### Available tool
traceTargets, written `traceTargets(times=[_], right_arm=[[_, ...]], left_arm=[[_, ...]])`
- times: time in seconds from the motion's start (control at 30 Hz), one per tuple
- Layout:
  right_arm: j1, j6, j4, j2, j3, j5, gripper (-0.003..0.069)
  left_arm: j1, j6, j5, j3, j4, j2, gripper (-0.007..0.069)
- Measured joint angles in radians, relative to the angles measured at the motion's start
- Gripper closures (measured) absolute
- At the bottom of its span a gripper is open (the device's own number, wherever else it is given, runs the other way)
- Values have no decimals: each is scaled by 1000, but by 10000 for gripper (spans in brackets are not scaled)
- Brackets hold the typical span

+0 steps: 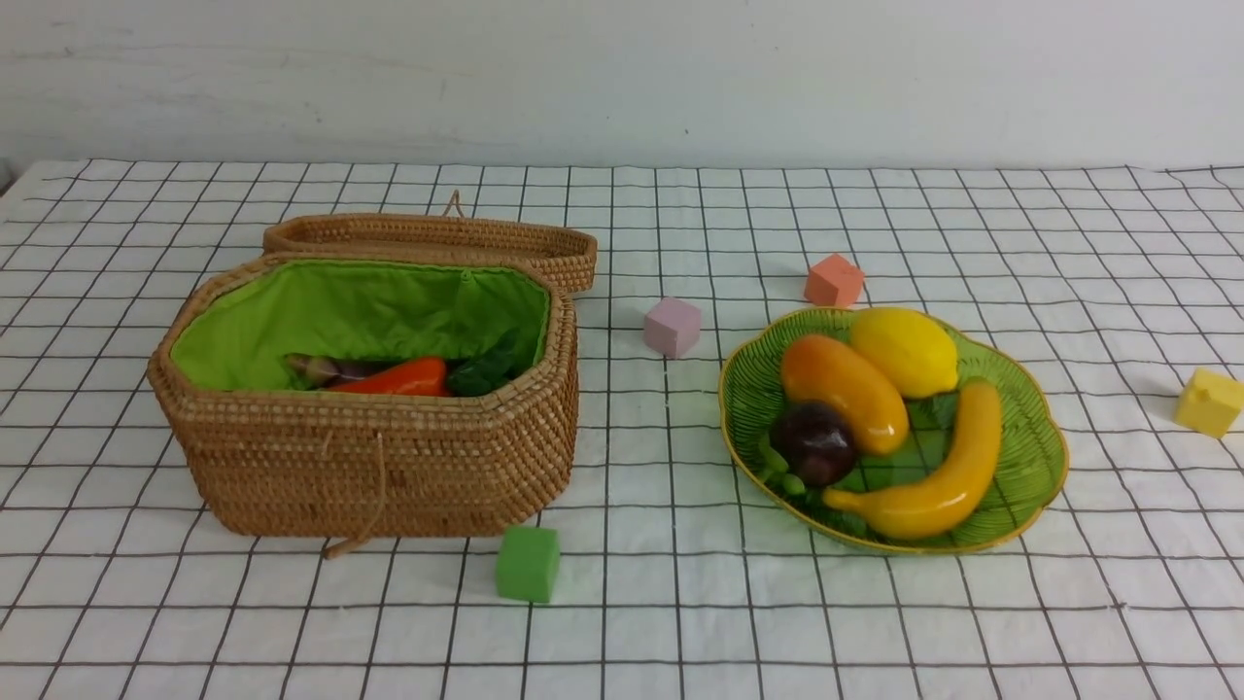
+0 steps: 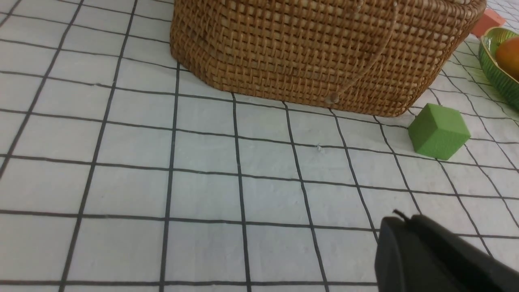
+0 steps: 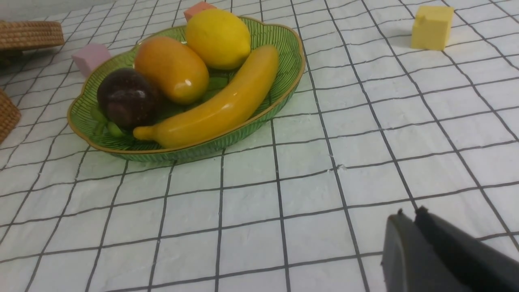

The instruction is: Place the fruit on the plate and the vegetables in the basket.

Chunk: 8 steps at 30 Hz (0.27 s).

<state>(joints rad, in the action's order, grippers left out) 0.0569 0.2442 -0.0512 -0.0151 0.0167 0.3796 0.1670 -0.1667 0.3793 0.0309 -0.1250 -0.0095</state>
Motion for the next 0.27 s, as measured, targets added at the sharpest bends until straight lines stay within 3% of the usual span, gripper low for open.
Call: traceTargets(times=[0.27], right_arm=[[0,0,0,0,0,0,597]], left_arm=[[0,0,0,0,0,0,634]])
